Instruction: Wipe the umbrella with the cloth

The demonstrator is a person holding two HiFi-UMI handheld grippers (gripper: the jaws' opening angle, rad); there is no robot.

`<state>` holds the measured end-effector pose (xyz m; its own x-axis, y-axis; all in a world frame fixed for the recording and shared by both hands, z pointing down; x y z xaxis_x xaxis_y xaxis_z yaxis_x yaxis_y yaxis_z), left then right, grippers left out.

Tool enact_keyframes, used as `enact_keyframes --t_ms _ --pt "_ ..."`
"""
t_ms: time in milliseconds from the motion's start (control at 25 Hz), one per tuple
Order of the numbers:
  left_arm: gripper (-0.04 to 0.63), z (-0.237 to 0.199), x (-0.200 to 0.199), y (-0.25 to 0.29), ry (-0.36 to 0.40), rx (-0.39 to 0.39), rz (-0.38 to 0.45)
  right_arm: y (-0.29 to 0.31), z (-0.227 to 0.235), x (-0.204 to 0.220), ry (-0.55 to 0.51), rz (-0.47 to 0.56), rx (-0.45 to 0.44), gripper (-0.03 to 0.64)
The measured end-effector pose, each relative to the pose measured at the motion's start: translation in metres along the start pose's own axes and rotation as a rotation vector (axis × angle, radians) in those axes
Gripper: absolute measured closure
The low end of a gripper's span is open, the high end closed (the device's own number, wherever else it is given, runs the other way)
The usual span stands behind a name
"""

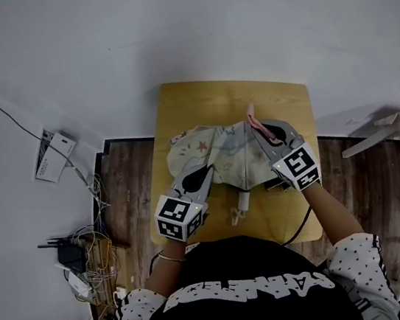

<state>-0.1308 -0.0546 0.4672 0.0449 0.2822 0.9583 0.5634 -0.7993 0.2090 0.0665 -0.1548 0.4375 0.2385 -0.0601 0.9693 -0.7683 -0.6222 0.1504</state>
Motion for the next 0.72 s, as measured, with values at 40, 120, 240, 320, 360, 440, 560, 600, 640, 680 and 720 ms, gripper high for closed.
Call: enact_keyframes --t_ms 40,120,240,320,360,440,560,600,640,680,720 --pt "0.594 0.000 0.000 0.000 -0.002 0.000 0.001 0.003 0.000 0.005 -0.010 -0.018 -0.006 0.586" --pt "0.594 0.000 -0.001 0.000 -0.004 0.001 0.003 0.008 0.000 0.013 -0.031 -0.052 -0.022 0.586" --pt "0.594 -0.001 -0.004 0.001 -0.005 0.001 0.007 0.016 0.000 0.025 -0.039 -0.096 -0.035 0.586" --pt "0.594 -0.002 -0.004 0.001 -0.008 -0.002 0.009 0.019 -0.002 0.033 -0.043 -0.128 -0.055 0.586" --pt "0.594 -0.003 -0.004 0.000 -0.009 -0.004 0.010 0.020 -0.005 0.036 -0.046 -0.143 -0.072 0.586" --pt "0.594 -0.003 -0.004 0.000 -0.012 -0.007 0.010 0.021 -0.010 0.042 -0.054 -0.166 -0.105 0.585" --pt "0.594 -0.004 -0.004 0.001 -0.014 -0.008 0.010 0.022 -0.016 0.047 -0.052 -0.181 -0.131 0.586" --pt "0.594 -0.005 -0.004 0.000 -0.013 -0.008 0.010 0.022 -0.018 0.047 -0.048 -0.183 -0.135 0.586" --pt "0.594 -0.005 -0.004 0.000 -0.012 -0.009 0.010 0.022 -0.020 0.048 -0.045 -0.184 -0.139 0.586" --pt "0.594 -0.005 -0.004 0.000 -0.011 -0.009 0.011 0.021 -0.022 0.048 -0.044 -0.187 -0.144 0.584" --pt "0.594 -0.005 -0.004 -0.001 -0.010 -0.010 0.011 0.021 -0.024 0.049 -0.043 -0.189 -0.150 0.584"
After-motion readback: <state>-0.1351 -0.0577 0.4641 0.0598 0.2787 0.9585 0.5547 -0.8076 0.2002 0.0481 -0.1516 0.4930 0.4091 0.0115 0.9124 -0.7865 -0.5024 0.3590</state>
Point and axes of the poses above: the fingertips, and each gripper's own axes: y forward along the fingers, z to its right, x out of its underside, the point moved 7 cm from there along -y, backward along the fingers, and after that the axes turned 8 degrees about z, right-handed, at the moved point
